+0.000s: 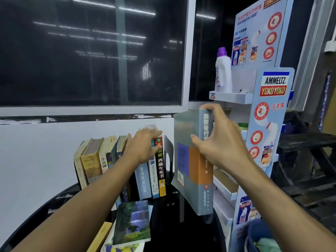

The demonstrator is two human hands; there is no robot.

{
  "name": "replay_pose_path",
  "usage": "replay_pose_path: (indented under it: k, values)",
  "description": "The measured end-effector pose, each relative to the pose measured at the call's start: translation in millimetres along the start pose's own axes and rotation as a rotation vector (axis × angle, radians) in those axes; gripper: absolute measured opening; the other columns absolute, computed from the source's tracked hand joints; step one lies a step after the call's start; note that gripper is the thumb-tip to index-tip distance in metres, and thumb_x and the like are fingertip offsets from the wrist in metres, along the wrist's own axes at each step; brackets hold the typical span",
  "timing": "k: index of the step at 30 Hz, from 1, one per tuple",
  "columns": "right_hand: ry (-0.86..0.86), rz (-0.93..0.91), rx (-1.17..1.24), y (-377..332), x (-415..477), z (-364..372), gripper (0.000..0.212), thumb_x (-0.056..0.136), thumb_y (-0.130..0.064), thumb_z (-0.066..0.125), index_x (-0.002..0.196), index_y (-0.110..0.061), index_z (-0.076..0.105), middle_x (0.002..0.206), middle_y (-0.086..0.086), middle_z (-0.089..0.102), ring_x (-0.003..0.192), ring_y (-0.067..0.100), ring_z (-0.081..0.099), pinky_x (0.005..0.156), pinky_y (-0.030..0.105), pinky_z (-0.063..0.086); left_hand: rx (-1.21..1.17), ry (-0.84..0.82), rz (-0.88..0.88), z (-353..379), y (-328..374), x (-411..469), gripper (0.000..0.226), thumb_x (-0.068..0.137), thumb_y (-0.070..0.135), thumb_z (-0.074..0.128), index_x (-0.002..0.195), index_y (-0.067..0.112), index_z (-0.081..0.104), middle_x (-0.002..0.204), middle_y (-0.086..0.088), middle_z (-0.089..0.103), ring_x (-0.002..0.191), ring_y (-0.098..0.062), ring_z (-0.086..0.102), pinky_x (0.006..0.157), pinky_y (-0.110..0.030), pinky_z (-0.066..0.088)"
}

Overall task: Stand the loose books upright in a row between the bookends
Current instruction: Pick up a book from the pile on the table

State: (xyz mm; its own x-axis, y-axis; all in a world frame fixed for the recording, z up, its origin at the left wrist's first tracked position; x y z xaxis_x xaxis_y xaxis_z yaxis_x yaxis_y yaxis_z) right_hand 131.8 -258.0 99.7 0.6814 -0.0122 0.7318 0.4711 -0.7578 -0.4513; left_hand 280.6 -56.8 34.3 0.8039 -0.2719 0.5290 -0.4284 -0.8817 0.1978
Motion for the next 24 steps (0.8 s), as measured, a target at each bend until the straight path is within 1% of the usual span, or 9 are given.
replay_pose_path:
  k: [3, 5, 7, 9, 11, 14, 17, 21, 24]
  values:
    - [0.03, -0.02, -0.009, -2.2, 10.5, -3.0, 0.061, 0.083, -0.025, 0.081, 0.126, -0.032, 0.039, 0.092, -0.02, 0.053, 0.077, -0.001, 0.056, 0.051, 0.006, 0.045, -0.077, 0.011, -0.028, 4.3, -11.9, -1.1, 0.06, 0.088, 0.054, 0.067, 0.144, 0.038, 0.05, 0.147, 0.005, 0.055, 0.137, -0.022, 0.046, 0.113, -0.056, 0.039]
    - [0.057, -0.027, -0.005, -4.8, 18.1, -6.1, 0.06, 0.081, -0.022, 0.081, 0.128, -0.028, 0.043, 0.095, -0.013, 0.058, 0.076, -0.001, 0.055, 0.054, 0.001, 0.041, -0.074, 0.029, -0.042, 14.4, -25.2, -0.6, 0.069, 0.079, 0.075, 0.053, 0.142, 0.046, 0.042, 0.14, 0.009, 0.058, 0.13, -0.023, 0.051, 0.106, -0.062, 0.042]
    - [0.086, -0.043, 0.001, -9.2, 26.1, -8.7, 0.062, 0.08, -0.022, 0.082, 0.129, -0.026, 0.043, 0.099, -0.006, 0.06, 0.078, 0.003, 0.059, 0.055, 0.001, 0.043, -0.084, 0.048, -0.059, 22.0, -32.2, -1.9, 0.075, 0.074, 0.083, 0.041, 0.141, 0.05, 0.036, 0.137, 0.012, 0.058, 0.127, -0.022, 0.053, 0.102, -0.068, 0.042]
    - [0.109, -0.073, 0.006, -14.9, 34.5, -10.3, 0.064, 0.08, -0.024, 0.083, 0.129, -0.024, 0.043, 0.103, -0.007, 0.059, 0.08, 0.007, 0.06, 0.056, 0.004, 0.046, -0.067, 0.051, -0.097, 14.5, -26.9, -8.0, 0.068, 0.08, 0.078, 0.048, 0.141, 0.049, 0.04, 0.142, 0.012, 0.055, 0.13, -0.022, 0.053, 0.106, -0.075, 0.033]
    - [0.135, -0.102, 0.001, -20.8, 43.4, -11.2, 0.065, 0.081, -0.025, 0.083, 0.13, -0.023, 0.042, 0.105, -0.008, 0.057, 0.084, 0.01, 0.059, 0.056, 0.005, 0.046, -0.021, 0.068, -0.123, 6.5, -19.7, -13.5, 0.059, 0.088, 0.065, 0.059, 0.143, 0.046, 0.045, 0.146, 0.015, 0.052, 0.133, -0.021, 0.051, 0.109, -0.079, 0.019]
    - [0.193, -0.131, 0.01, -28.2, 56.5, -9.0, 0.066, 0.081, -0.025, 0.083, 0.132, -0.022, 0.041, 0.109, -0.009, 0.053, 0.091, 0.009, 0.057, 0.057, 0.001, 0.044, -0.038, 0.07, -0.14, 2.5, -15.3, -17.1, 0.058, 0.091, 0.059, 0.062, 0.144, 0.044, 0.045, 0.145, 0.015, 0.052, 0.132, -0.018, 0.053, 0.112, -0.079, 0.011]
    - [0.259, -0.153, 0.036, -33.0, 67.9, 0.2, 0.066, 0.081, -0.025, 0.083, 0.132, -0.021, 0.041, 0.111, -0.009, 0.052, 0.094, 0.008, 0.057, 0.062, -0.001, 0.044, -0.058, 0.064, -0.153, 1.5, -15.8, -18.5, 0.057, 0.091, 0.058, 0.062, 0.144, 0.044, 0.046, 0.145, 0.015, 0.052, 0.131, -0.018, 0.054, 0.113, -0.078, 0.01]
    - [0.346, -0.18, 0.058, -32.7, 80.0, 25.6, 0.067, 0.08, -0.024, 0.083, 0.132, -0.021, 0.041, 0.111, -0.009, 0.053, 0.096, 0.009, 0.057, 0.074, 0.011, 0.049, -0.057, 0.075, -0.156, -1.3, -16.8, -19.3, 0.056, 0.09, 0.058, 0.064, 0.142, 0.044, 0.047, 0.142, 0.016, 0.054, 0.129, -0.016, 0.055, 0.113, -0.075, 0.015]
    - [0.38, -0.208, 0.087, -28.2, 86.8, 49.5, 0.068, 0.081, -0.024, 0.081, 0.135, -0.021, 0.04, 0.115, -0.008, 0.055, 0.098, 0.01, 0.058, 0.075, 0.014, 0.052, -0.048, 0.066, -0.157, -3.1, -18.0, -21.2, 0.057, 0.091, 0.058, 0.064, 0.143, 0.044, 0.046, 0.143, 0.016, 0.053, 0.129, -0.016, 0.054, 0.113, -0.072, 0.02]
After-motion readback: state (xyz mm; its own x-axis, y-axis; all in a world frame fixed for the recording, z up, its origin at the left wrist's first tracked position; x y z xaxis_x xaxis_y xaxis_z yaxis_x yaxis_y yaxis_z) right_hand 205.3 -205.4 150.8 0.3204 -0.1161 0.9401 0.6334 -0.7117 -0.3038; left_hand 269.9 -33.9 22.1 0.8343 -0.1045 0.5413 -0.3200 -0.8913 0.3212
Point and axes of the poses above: each hand's wrist, its own x-axis towards the middle knuckle, its own z-axis out of the palm, y = z × x, the point moved 4 cm from there along x, towards the middle knuckle
